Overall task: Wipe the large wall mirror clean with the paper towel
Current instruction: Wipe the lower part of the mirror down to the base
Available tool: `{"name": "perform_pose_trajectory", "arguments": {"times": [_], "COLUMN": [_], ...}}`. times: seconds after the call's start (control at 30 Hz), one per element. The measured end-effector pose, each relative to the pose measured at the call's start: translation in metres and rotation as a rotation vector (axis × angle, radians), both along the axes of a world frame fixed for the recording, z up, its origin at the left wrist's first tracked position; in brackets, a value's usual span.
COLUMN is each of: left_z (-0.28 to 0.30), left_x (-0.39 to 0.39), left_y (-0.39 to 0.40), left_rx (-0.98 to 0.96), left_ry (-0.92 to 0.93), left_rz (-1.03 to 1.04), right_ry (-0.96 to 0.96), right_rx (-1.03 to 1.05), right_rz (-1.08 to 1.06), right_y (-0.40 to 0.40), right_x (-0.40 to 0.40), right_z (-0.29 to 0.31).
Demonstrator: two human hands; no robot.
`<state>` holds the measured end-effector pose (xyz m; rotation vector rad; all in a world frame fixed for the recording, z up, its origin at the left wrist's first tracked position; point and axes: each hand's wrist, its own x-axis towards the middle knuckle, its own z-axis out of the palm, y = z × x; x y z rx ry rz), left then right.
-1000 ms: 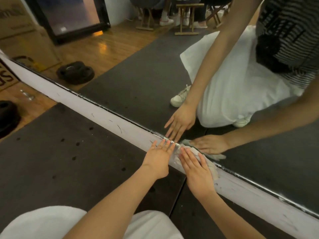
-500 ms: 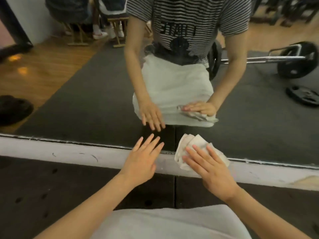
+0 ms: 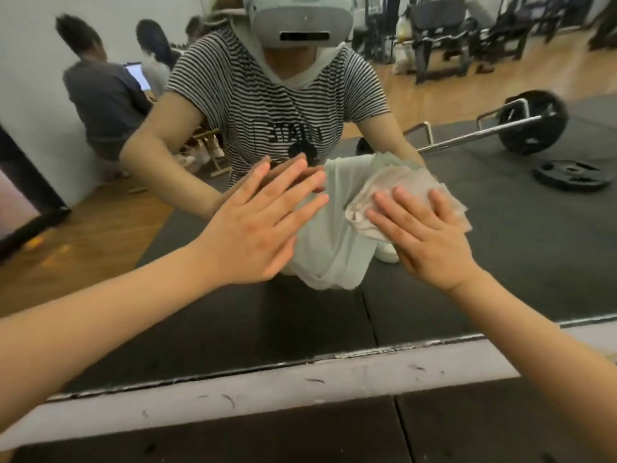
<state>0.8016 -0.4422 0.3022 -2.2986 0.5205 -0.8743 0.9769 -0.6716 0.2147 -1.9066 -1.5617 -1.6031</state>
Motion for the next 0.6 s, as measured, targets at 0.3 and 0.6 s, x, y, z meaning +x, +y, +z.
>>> {"name": "perform_pose_trajectory", "arguments": {"times": [0.3, 0.6], "left_z": [-0.014, -0.017], "left_x": [0.017, 0.017], "left_y": [0.014, 0.012], "left_rx": [0.222, 0.28], "left_ry": [-0.114, -0.156], "left_rz": [-0.005, -0.024], "right_ry": [0.039, 0.13], "right_rx": [-0.105, -0.291], "right_rz": [-0.108, -0.097], "right_y": [0.0, -0.019], "right_x": [-0.012, -0.017], "right_z": [-0.193, -0.261]}}
